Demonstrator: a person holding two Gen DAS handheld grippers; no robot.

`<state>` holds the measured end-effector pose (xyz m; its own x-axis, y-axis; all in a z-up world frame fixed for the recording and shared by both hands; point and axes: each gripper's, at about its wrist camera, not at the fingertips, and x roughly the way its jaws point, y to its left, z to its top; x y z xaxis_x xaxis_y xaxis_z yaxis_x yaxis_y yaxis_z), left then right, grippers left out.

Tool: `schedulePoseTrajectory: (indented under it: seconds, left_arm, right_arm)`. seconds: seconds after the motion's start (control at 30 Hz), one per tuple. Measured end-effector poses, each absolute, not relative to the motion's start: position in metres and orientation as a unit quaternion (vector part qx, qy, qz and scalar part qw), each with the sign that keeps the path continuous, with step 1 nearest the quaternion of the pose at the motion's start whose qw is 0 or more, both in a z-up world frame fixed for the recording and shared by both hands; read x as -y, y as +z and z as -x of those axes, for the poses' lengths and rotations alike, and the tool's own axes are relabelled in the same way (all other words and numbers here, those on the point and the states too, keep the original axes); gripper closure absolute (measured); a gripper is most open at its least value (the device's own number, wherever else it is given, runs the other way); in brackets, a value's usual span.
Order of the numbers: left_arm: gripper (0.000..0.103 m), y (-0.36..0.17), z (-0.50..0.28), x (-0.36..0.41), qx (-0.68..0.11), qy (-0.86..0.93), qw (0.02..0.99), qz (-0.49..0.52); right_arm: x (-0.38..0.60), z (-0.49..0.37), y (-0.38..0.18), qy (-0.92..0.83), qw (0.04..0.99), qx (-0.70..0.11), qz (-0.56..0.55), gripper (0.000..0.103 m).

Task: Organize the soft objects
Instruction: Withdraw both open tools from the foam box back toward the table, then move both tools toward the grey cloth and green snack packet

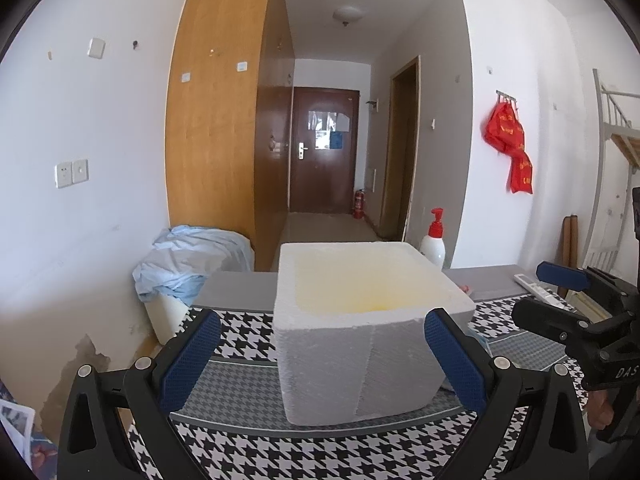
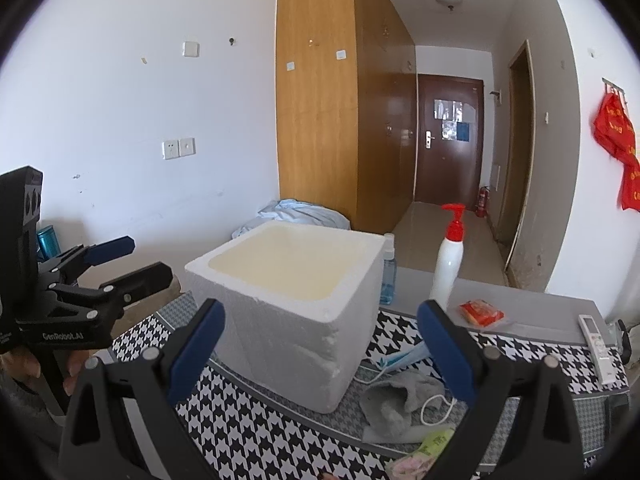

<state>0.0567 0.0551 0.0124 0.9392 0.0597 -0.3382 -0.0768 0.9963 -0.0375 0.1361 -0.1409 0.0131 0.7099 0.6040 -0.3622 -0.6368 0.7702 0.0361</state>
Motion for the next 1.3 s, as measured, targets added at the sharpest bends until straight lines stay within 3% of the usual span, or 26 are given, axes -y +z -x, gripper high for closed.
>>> schedulePoseTrajectory:
  seconds: [1.3]
  left_arm:
    - [0.001,-0.01,-0.052,-0.01,-0.18,-0.02,0.983,0.027]
  right_arm:
    - [0.189,-0.117,-0.01,0.298,0.936,-0.183,0.034,0.004]
